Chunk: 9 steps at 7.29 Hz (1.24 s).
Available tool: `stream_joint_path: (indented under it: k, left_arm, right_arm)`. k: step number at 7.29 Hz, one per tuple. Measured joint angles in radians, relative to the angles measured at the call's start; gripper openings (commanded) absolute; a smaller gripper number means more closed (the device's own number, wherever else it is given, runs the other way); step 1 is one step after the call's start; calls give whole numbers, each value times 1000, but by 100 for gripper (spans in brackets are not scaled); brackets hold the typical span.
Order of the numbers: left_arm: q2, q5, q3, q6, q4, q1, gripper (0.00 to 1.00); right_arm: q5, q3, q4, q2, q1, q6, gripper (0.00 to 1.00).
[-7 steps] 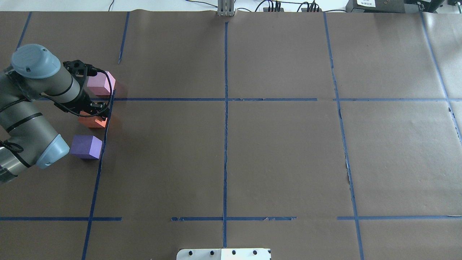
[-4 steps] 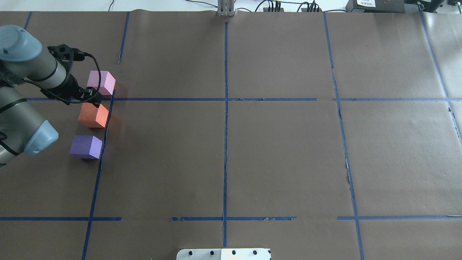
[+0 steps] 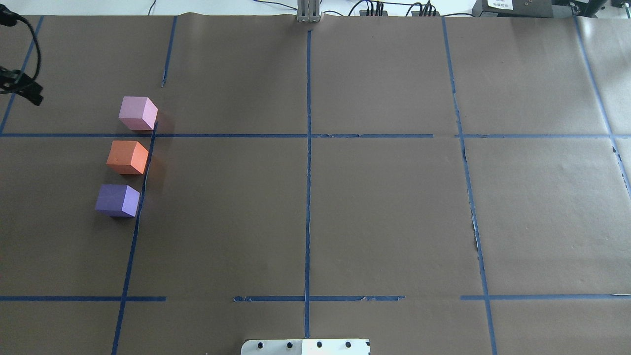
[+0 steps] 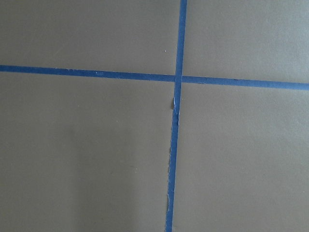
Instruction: Arrange blocks in a line
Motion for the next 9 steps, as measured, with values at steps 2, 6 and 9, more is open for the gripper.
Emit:
stream_joint_path:
  k: [2, 6, 9]
  left_arm:
    - [118, -42, 34, 277, -2, -168, 100]
    - [181, -156, 108, 382, -4, -288, 100]
    - [184, -173, 113, 382, -30, -293, 100]
  right_arm:
    - [0, 0, 0, 0, 0, 0, 100]
    - [0, 0, 0, 0, 0, 0, 100]
    - [0, 0, 0, 0, 0, 0, 100]
